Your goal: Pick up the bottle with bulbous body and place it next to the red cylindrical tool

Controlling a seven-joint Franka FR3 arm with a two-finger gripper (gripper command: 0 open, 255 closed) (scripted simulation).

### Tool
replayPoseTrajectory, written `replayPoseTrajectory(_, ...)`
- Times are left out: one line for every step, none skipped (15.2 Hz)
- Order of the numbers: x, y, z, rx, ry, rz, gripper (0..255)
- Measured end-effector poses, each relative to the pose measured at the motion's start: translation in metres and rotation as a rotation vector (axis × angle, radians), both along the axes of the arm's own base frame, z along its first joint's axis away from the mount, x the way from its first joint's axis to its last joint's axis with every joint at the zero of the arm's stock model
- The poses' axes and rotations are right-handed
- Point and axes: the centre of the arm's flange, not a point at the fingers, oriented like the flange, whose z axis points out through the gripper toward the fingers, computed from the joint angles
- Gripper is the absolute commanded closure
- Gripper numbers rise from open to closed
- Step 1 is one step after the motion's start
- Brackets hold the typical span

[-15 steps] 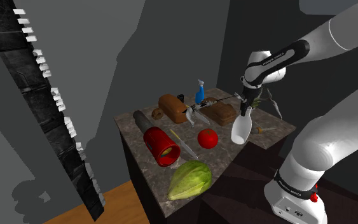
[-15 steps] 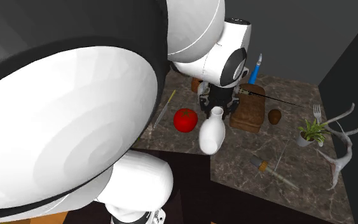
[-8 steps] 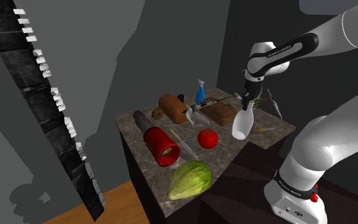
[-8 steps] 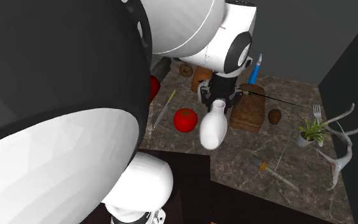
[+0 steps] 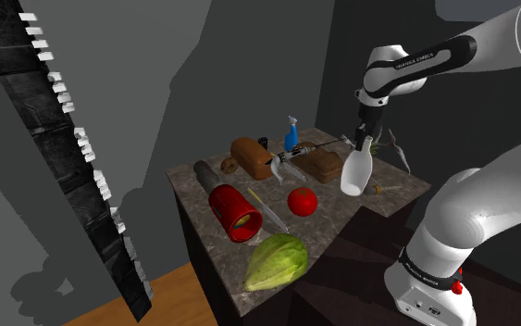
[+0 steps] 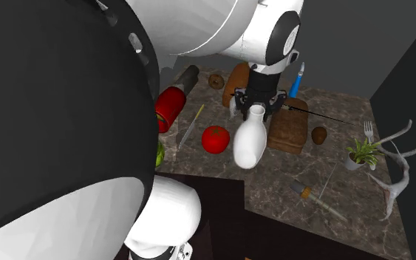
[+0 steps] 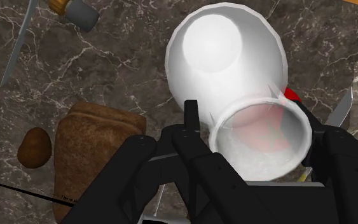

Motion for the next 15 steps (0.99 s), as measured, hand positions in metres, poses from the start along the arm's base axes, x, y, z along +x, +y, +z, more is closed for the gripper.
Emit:
replayPoseTrajectory(0.0, 0.001, 0.005, 0.0, 0.0, 0.0, 255)
replayPoseTrajectory(-0.001, 0.0, 0.01, 0.0, 0.0, 0.0, 255)
replayPoseTrajectory(0.0, 0.001, 0.015, 0.0, 0.0, 0.0, 255)
replayPoseTrajectory(0.001, 0.001, 0.02, 0.0, 0.0, 0.0, 255)
replayPoseTrajectory(0.0, 0.0, 0.026, 0.0, 0.0, 0.0, 255)
replayPoseTrajectory(-0.001, 0.0, 0.031, 0.0, 0.0, 0.0, 255)
replayPoseTrajectory(-0.001, 0.001, 0.036, 0.0, 0.0, 0.0, 255)
replayPoseTrajectory(-0.001, 0.001, 0.041, 0.0, 0.0, 0.0, 255)
replayPoseTrajectory(-0.001, 0.001, 0.046, 0.0, 0.0, 0.0, 255)
replayPoseTrajectory(-0.001, 0.001, 0.052, 0.0, 0.0, 0.0, 255)
replayPoseTrajectory(-0.001, 0.001, 0.057, 0.0, 0.0, 0.0, 255)
replayPoseTrajectory(-0.001, 0.001, 0.062, 0.0, 0.0, 0.0, 255)
replayPoseTrajectory(0.0, 0.001, 0.067, 0.0, 0.0, 0.0, 255)
replayPoseTrajectory(0.0, 0.0, 0.073, 0.0, 0.0, 0.0, 255)
replayPoseTrajectory(0.001, 0.001, 0.078, 0.0, 0.0, 0.0, 255)
